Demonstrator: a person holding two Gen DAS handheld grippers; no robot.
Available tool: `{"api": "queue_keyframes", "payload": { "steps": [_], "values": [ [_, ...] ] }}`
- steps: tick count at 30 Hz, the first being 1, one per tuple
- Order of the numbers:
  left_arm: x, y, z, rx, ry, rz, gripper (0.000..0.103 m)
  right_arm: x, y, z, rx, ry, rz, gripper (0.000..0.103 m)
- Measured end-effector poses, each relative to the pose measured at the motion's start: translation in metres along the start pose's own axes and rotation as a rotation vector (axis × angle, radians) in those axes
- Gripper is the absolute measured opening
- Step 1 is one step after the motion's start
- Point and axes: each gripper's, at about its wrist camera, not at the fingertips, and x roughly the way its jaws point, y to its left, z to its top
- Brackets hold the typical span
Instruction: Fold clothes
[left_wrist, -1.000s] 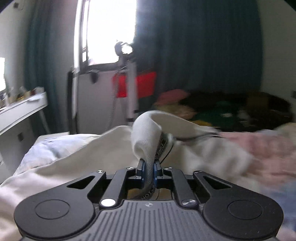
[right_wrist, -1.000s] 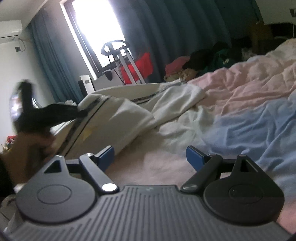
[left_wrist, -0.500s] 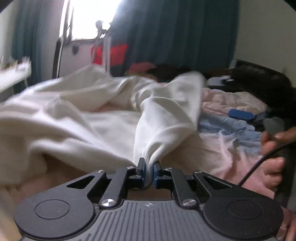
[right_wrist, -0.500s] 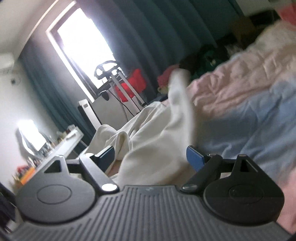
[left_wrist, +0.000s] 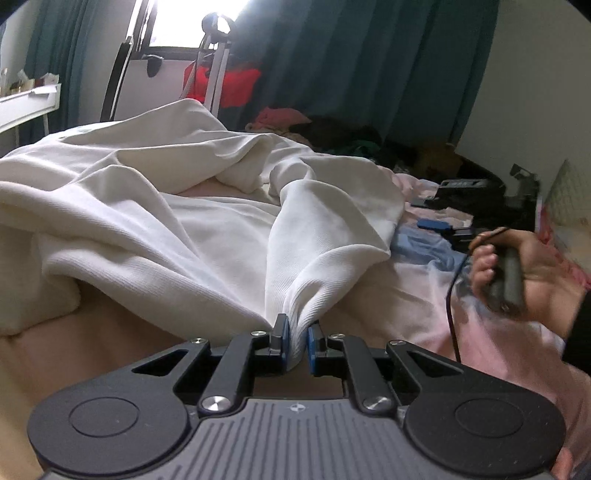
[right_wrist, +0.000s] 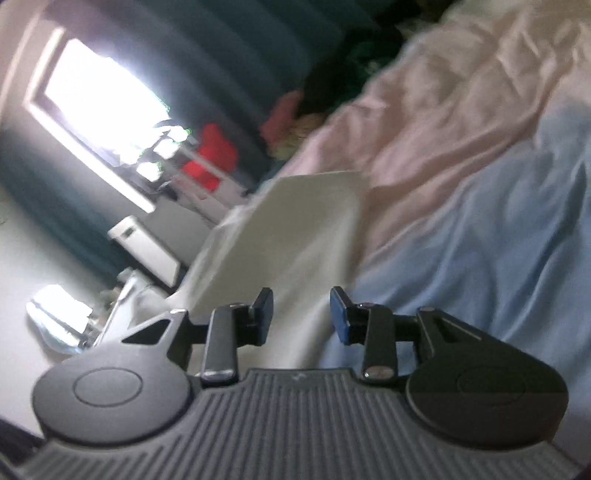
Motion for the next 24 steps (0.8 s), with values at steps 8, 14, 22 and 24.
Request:
{"api": "queue_keyframes", "payload": {
  "steps": [8, 14, 22, 24],
  "values": [
    [0.028, 0.007, 0.003, -0.054, 0.001, -0.071, 0.011, 0.053, -0.036, 0.013, 0.096, -0.094, 0.062, 0.034],
    [0.033, 0.011, 0.001, -0.069, -0.01, -0.098, 0.011, 0.084, -0.016, 0.015, 0.013, -0.137, 0.015, 0.013],
    [0.036, 0.015, 0.002, -0.048, -0.032, -0.13, 0.012, 0.023, 0.007, 0.035, -0.011, -0.322, 0.011, 0.007],
    [0.037, 0.016, 0.004, -0.047, -0.032, -0.154, 0.012, -0.008, 0.014, 0.042, -0.025, -0.385, -0.017, 0.007]
  ]
}}
